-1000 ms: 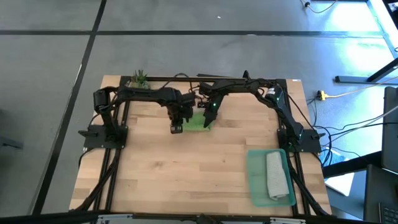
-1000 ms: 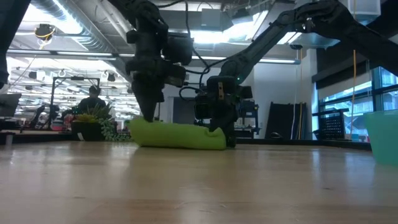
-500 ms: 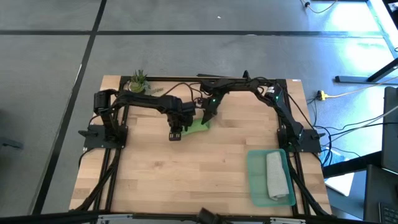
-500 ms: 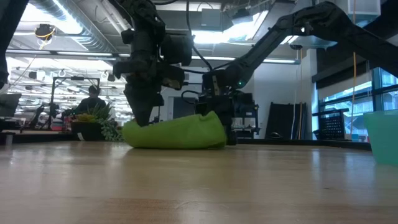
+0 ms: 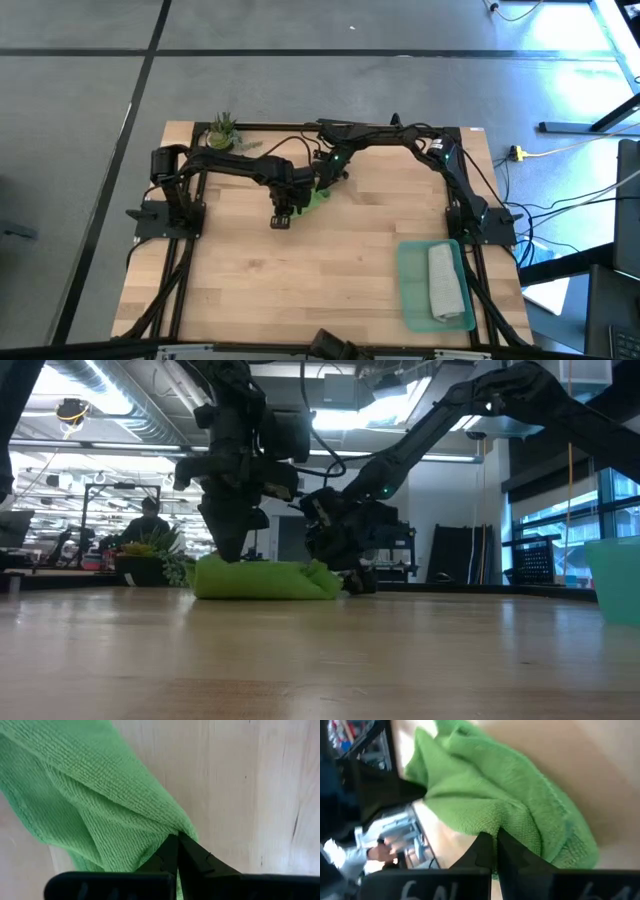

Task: Roll microfiber towels into tight, uniform cylinder then place into a basket
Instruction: Roll the green microfiber towel, then put the green microfiber towel into the green bin

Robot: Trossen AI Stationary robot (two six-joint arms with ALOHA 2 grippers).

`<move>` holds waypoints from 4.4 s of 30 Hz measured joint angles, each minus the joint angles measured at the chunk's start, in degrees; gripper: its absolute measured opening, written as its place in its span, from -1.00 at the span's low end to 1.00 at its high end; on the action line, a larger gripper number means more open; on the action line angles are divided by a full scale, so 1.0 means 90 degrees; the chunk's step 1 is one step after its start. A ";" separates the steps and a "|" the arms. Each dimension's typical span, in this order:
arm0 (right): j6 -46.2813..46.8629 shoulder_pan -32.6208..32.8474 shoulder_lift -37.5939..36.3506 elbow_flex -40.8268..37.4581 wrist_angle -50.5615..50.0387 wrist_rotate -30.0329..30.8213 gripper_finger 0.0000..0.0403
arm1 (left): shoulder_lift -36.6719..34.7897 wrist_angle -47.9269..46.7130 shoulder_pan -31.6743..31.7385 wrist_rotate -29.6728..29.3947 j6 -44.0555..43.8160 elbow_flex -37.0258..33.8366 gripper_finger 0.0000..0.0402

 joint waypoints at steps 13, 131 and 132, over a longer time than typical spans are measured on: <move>0.0213 0.0087 -0.0017 0.0010 0.0065 0.0883 -0.96 | 0.0000 0.0010 0.0363 0.0864 -0.0518 0.0000 -1.00; -0.5522 0.1394 -0.3524 -0.2732 0.0989 0.3237 -0.45 | 0.0636 0.0257 0.1455 -0.0319 -0.1157 0.0002 -1.00; -0.5506 0.1394 -0.3524 -0.2732 0.0998 0.3262 -0.45 | 0.0636 0.0257 0.1452 -0.0341 -0.1154 0.0002 -1.00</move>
